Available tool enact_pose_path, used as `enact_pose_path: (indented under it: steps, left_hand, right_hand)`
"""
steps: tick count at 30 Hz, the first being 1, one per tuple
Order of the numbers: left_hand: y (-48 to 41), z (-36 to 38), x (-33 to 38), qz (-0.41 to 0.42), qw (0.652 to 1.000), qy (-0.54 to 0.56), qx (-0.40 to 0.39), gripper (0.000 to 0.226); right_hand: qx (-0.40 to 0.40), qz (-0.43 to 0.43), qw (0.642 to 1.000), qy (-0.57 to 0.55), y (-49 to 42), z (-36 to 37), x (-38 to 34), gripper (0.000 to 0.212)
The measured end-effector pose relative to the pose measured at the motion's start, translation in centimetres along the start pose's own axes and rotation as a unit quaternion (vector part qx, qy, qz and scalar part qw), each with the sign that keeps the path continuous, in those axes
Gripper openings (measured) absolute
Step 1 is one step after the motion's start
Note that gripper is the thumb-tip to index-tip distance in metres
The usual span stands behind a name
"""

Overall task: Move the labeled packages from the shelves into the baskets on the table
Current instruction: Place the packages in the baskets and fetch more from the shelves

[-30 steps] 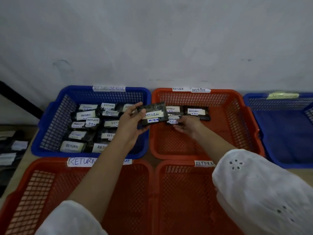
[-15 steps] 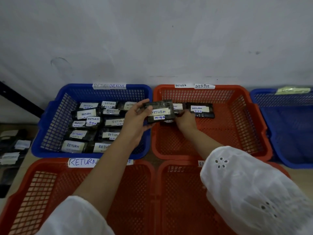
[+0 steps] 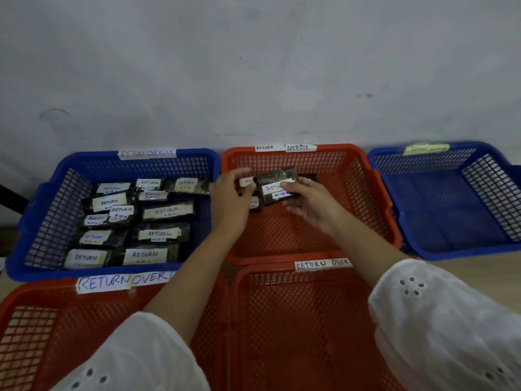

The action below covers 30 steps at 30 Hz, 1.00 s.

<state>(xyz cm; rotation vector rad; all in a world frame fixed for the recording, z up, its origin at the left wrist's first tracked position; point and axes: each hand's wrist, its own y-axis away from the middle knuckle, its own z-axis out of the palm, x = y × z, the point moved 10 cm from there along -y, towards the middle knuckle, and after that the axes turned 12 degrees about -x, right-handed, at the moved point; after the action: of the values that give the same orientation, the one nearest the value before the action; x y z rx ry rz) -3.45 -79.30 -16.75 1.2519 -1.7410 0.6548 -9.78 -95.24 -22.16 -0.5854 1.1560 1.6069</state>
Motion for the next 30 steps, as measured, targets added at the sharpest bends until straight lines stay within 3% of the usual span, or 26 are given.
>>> enact_pose_path:
  steps: [3, 7, 10, 14, 19, 21, 26, 28, 30]
  left_hand:
    - [0.3, -1.4, -1.1, -0.046, 0.981, -0.175, 0.076, 0.038]
    - [-0.3, -0.3, -3.5, -0.118, 0.976, -0.178, 0.039, 0.053]
    - [-0.8, -0.1, -4.0, -0.123, 0.977, -0.169, 0.033, 0.053]
    - [-0.7, -0.1, -4.1, -0.11, 0.977, -0.176, 0.044, 0.057]
    - [-0.7, 0.1, -4.4, -0.111, 0.974, -0.191, 0.056, 0.059]
    - [-0.7, 0.1, -4.5, -0.111, 0.973, -0.196, 0.056, 0.061]
    - [-0.6, 0.1, -4.4, -0.109, 0.971, -0.203, 0.061, 0.062]
    - [-0.6, 0.1, -4.4, -0.109, 0.971, -0.204, 0.059, 0.061]
    - [-0.5, 0.1, -4.4, -0.11, 0.971, -0.202, 0.058, 0.062]
  right_hand:
    - [0.077, 0.006, 0.994, -0.074, 0.2, -2.8, 0.4, 0.019]
    - [0.191, 0.009, 0.961, -0.201, 0.4, -6.4, 1.9, 0.013]
    - [0.259, -0.001, 0.934, -0.245, 0.3, -8.7, 2.4, 0.005]
    - [0.318, -0.036, 0.906, -0.279, -0.3, -11.2, 2.3, 0.028]
    - [0.355, -0.033, 0.897, -0.261, -0.6, -12.8, 2.4, 0.006]
    - [0.36, -0.036, 0.898, -0.25, -0.8, -13.2, 2.2, 0.013]
    - [0.389, -0.063, 0.871, -0.294, -0.7, -13.9, 2.0, 0.005]
    - [0.394, -0.061, 0.864, -0.307, -0.6, -13.7, 2.0, 0.019]
    - [0.393, -0.058, 0.867, -0.301, -0.4, -13.3, 1.9, 0.012]
